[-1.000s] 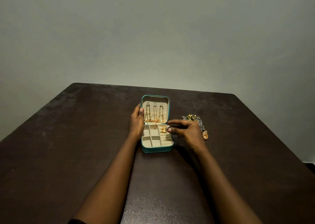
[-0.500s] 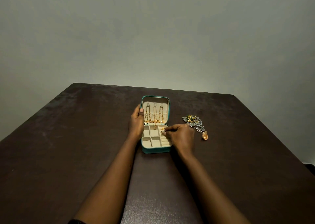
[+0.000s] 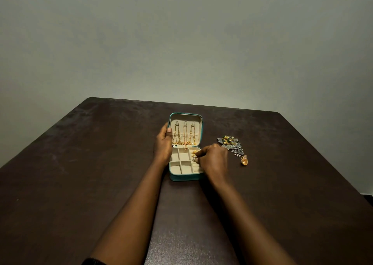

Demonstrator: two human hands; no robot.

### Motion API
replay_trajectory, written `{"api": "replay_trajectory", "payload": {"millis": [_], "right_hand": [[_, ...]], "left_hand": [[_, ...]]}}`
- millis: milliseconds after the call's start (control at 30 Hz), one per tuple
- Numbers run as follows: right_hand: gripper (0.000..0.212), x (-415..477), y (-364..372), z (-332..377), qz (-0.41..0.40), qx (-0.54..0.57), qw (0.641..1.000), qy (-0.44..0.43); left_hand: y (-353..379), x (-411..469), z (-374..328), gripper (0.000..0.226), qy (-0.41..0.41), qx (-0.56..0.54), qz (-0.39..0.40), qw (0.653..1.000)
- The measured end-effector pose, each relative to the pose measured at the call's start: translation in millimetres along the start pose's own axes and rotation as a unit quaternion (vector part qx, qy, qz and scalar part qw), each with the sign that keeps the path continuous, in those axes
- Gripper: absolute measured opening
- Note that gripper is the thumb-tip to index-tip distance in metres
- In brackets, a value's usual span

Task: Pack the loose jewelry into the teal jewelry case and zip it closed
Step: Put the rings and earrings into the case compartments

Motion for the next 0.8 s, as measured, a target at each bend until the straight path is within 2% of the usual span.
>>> {"api": "replay_trajectory", "payload": {"millis": [300,500,800], "right_hand": [[0.018,-3.6,-5.1,6.4,0.004,-0.020,0.999,-0.040],[0.015,-1.5,-9.1,4.7,-0.020,0.011,0.999,-0.028],[0.011,-3.9,-5.9,5.0,-0.012,0.003,0.999,-0.041]], "left_hand": [[-0.1,-0.8,-1.6,0.035,-0.002,0.001,0.003,1.000],[-0.1,-2.1,-2.1,0.036,-0.006,-0.004,0.002,1.000],[-0.1,-2.9,-3.8,0.036,0.004,-0.013,0.001,1.000]]}}
Point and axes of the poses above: each hand's wrist, its own x-axis towards the middle knuckle, its own y-axis out of the palm, z = x × y, the point moved 8 cm from there along x, towards the middle knuckle, and after that the axes turned 14 degrees about -z, right-handed, at the moved point
